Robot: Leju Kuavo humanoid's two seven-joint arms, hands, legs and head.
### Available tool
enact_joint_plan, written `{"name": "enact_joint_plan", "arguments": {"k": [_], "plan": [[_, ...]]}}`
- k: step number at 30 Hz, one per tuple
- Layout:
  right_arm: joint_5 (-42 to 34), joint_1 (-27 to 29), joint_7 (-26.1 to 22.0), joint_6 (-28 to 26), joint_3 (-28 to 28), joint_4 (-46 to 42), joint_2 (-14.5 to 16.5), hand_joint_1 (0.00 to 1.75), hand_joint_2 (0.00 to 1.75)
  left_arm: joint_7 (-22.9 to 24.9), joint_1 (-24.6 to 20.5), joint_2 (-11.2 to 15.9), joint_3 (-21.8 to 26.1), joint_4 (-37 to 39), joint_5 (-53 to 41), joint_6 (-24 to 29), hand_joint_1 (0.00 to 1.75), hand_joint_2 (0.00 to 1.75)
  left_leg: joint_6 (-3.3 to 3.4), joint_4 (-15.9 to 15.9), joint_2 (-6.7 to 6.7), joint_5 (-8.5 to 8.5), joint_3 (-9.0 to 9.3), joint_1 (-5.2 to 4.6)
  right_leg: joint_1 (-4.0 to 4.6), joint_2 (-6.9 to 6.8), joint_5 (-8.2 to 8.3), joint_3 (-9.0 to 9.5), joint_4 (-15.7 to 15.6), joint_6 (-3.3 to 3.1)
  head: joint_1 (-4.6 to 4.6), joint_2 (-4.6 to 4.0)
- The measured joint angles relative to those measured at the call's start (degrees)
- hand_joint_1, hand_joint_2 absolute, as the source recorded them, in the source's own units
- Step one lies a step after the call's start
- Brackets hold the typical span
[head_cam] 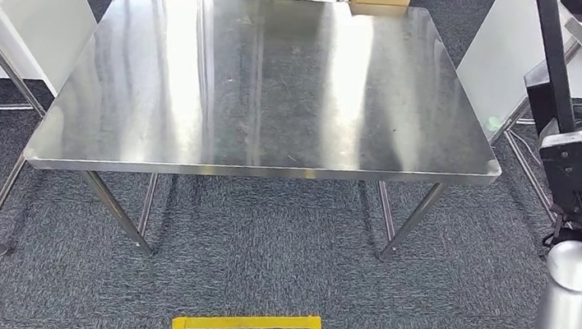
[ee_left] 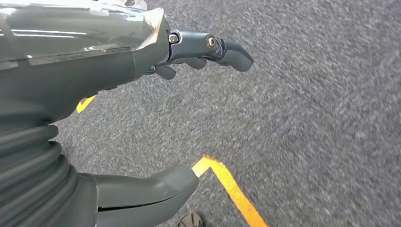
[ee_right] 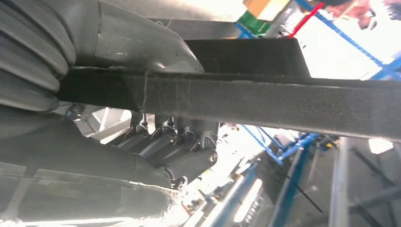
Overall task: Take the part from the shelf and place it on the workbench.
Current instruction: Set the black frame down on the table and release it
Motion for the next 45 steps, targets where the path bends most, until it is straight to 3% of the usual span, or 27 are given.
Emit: {"name": "enact_joint_plan", "arguments": {"k": [8, 12, 14, 16, 18, 19, 20, 22, 23, 24, 27, 29, 30, 32, 33, 34, 35, 37, 38, 40, 43, 45], "plan": [[3.18, -5.79, -0.41, 1.12, 2.91, 12.19, -2.90, 1.75, 1.75, -0.17, -0.12, 0.60, -0.02, 0.02, -0.44, -0.23, 0.00, 1.75, 0.48, 0.50, -0.06, -0.31, -0.42, -0.18, -0.27, -0.06, 0.05, -0.17, -0.08, 0.16, 0.00, 0.00], [3.58, -6.18, -0.33, 1.14, 3.98, 13.43, -3.51, 1.75, 1.75, -0.05, -0.18, 0.83, -0.01, 0.02, -0.45, -0.46, 0.00, 1.75, 1.31, -0.48, -0.02, -0.17, 0.11, -0.12, -0.20, -0.14, -0.10, -0.10, -0.39, 0.74, 0.01, 0.00], [4.18, -6.61, -0.11, 1.23, 4.58, 13.66, -3.79, 1.75, 1.75, -0.18, -0.25, 0.76, 0.05, 0.02, 0.01, -0.50, 0.00, 1.75, 1.75, -1.78, 0.13, 0.34, 1.03, 0.29, 0.03, -0.29, -1.32, -1.66, 2.56, 0.74, 0.09, 0.00], [4.99, -7.17, 0.29, 1.30, 5.26, 14.14, -3.85, 1.75, 1.75, -0.45, -0.36, 0.50, 0.13, 0.02, 0.47, -0.08, 0.00, 1.75, 1.92, -2.11, 0.30, 0.37, 1.38, 0.47, -0.02, -0.36, -3.69, -5.68, 9.63, 0.51, 0.15, 0.00], [5.65, -7.29, 0.57, 1.30, 5.93, 14.75, -3.90, 1.75, 1.75, -0.52, -0.42, 0.13, 0.16, 0.05, 0.57, 0.45, 0.00, 1.75, 1.80, -2.03, 0.29, 0.08, 1.53, 0.58, -0.28, -0.37, -4.68, -9.22, 14.95, 0.96, 0.15, 0.00], [5.97, -7.27, 0.64, 1.30, 6.24, 15.04, -3.97, 1.75, 1.75, -0.50, -0.42, -0.05, 0.16, 0.09, 0.60, 0.60, 0.00, 1.75, 1.60, -1.93, 0.22, -0.16, 1.66, 0.72, -0.49, -0.38, -3.92, -9.64, 14.82, 1.56, 0.15, 0.00], [6.29, -7.30, 0.68, 1.32, 6.54, 15.25, -4.08, 1.75, 1.75, -0.43, -0.39, -0.20, 0.18, 0.13, 0.62, 0.68, 0.00, 1.75, 1.30, -1.73, 0.11, -0.48, 1.85, 0.92, -0.74, -0.38, -2.29, -8.80, 12.30, 2.33, 0.15, 0.00], [7.15, -7.78, 0.77, 1.58, 7.24, 15.75, -4.21, 1.75, 1.75, -0.34, -0.34, -0.31, 0.25, 0.21, 0.78, 0.89, 0.00, 1.75, 0.39, -0.92, -0.17, -1.48, 1.96, 1.22, -1.22, -0.26, 1.30, -5.34, 4.61, 3.76, 0.21, 0.00], [7.92, -8.53, 0.79, 1.82, 7.80, 16.27, -4.15, 1.75, 1.75, -0.57, -0.37, -0.32, 0.36, 0.26, 1.07, 1.05, 0.00, 1.75, -0.07, -0.42, -0.21, -2.02, 1.76, 1.25, -1.30, -0.10, 2.27, -4.04, 1.97, 3.76, 0.27, 0.00], [8.92, -9.59, 0.79, 1.97, 8.54, 17.19, -3.86, 1.75, 1.75, -1.01, -0.50, -0.33, 0.51, 0.31, 1.46, 1.26, 0.00, 1.75, -0.44, -0.05, -0.21, -2.42, 1.56, 1.20, -1.30, 0.08, 2.55, -3.41, 0.70, 3.40, 0.30, 0.00], [11.59, -13.31, 0.90, 1.43, 11.45, 21.02, -2.66, 1.75, 1.75, -2.62, -1.21, -0.55, 1.01, 0.44, 2.38, 1.89, 0.00, 1.75, -0.96, 0.30, 0.05, -3.01, 1.41, 1.23, -1.22, 0.32, 1.95, -3.40, 0.97, 1.47, 0.30, 0.01], [11.84, -14.52, 0.97, 0.50, 12.71, 22.55, -2.43, 1.75, 1.75, -3.25, -1.62, -0.79, 1.08, 0.49, 2.21, 1.98, 0.00, 1.75, -1.44, 2.79, 1.18, -4.25, 0.33, 1.35, -1.31, -0.02, 1.51, -2.88, 1.02, 0.56, 0.19, 0.01], [11.67, -14.68, 0.98, 0.03, 13.02, 22.98, -2.54, 1.75, 1.75, -3.57, -1.70, -0.96, 1.07, 0.50, 2.00, 1.97, 0.00, 1.75, -1.66, 5.76, 1.97, -5.44, -1.26, 1.38, -1.24, -0.32, 1.26, -2.54, 1.01, 0.13, 0.15, 0.00], [11.06, -14.47, 1.00, -0.50, 13.24, 23.42, -3.09, 1.75, 1.75, -4.20, -1.45, -1.39, 1.05, 0.52, 1.61, 1.93, 0.00, 1.75, -1.82, 13.98, 3.10, -7.99, -6.43, 1.41, -0.88, -0.98, 0.75, -2.01, 1.02, -0.57, 0.08, 0.00], [10.84, -14.16, 1.02, -0.52, 13.32, 23.49, -3.33, 1.75, 1.75, -4.41, -1.20, -1.58, 1.07, 0.52, 1.48, 1.91, 0.00, 1.75, -1.72, 16.88, 3.29, -8.30, -8.68, 1.41, -0.69, -1.21, 0.49, -1.75, 1.02, -0.82, 0.08, 0.00], [10.68, -13.77, 1.06, -0.49, 13.42, 23.51, -3.52, 1.75, 1.75, -4.54, -0.97, -1.76, 1.09, 0.52, 1.40, 1.90, 0.00, 1.75, -1.49, 17.74, 3.34, -7.47, -9.99, 1.39, -0.51, -1.33, 0.20, -1.43, 1.02, -0.99, 0.09, 0.00], [10.62, -13.38, 1.10, -0.45, 13.54, 23.51, -3.67, 1.75, 1.75, -4.62, -0.81, -1.87, 1.12, 0.52, 1.31, 1.89, 0.00, 1.75, -1.12, 16.15, 3.34, -5.49, -9.99, 1.32, -0.35, -1.38, -0.11, -1.05, 1.01, -1.08, 0.08, 0.00], [10.60, -12.71, 1.19, -0.39, 13.77, 23.49, -3.85, 1.75, 1.75, -4.63, -0.68, -1.95, 1.16, 0.52, 1.14, 1.91, 0.00, 1.75, 0.05, 8.41, 3.36, -0.35, -7.33, 0.94, -0.18, -1.43, -0.78, -0.20, 0.95, -1.05, 0.11, 0.00], [10.58, -12.50, 1.20, -0.38, 13.84, 23.47, -3.92, 1.75, 1.75, -4.63, -0.68, -1.97, 1.15, 0.52, 1.06, 1.92, 0.00, 1.75, 0.57, 4.89, 3.43, 1.22, -5.86, 0.68, 0.08, -1.41, -1.08, 0.06, 0.91, -0.92, 0.11, 0.00], [10.56, -12.10, 1.27, -0.36, 13.92, 23.45, -4.01, 1.75, 1.75, -4.63, -0.68, -2.02, 1.13, 0.51, 0.98, 1.95, 0.00, 1.75, 1.08, 1.77, 3.54, 1.79, -4.43, 0.18, 0.27, -1.41, -1.50, 0.26, 0.74, -0.47, 0.13, 0.00], [10.58, -11.50, 1.36, -0.34, 14.07, 23.20, -4.36, 1.75, 1.75, -4.63, -0.66, -2.19, 1.14, 0.50, 0.92, 1.96, 0.00, 1.75, 1.35, 0.65, 3.33, 1.60, -3.40, 0.12, 0.29, -1.51, -2.09, 0.34, 0.70, 0.35, 0.14, 0.01], [10.56, -11.41, 1.36, -0.34, 14.10, 23.04, -4.67, 1.75, 1.75, -4.64, -0.69, -2.30, 1.16, 0.49, 0.87, 1.96, 0.00, 1.75, 1.75, -0.35, 3.14, 1.70, -2.24, 0.39, 0.34, -1.35, -3.63, -1.52, 4.45, 0.29, 0.22, 0.01]]}}
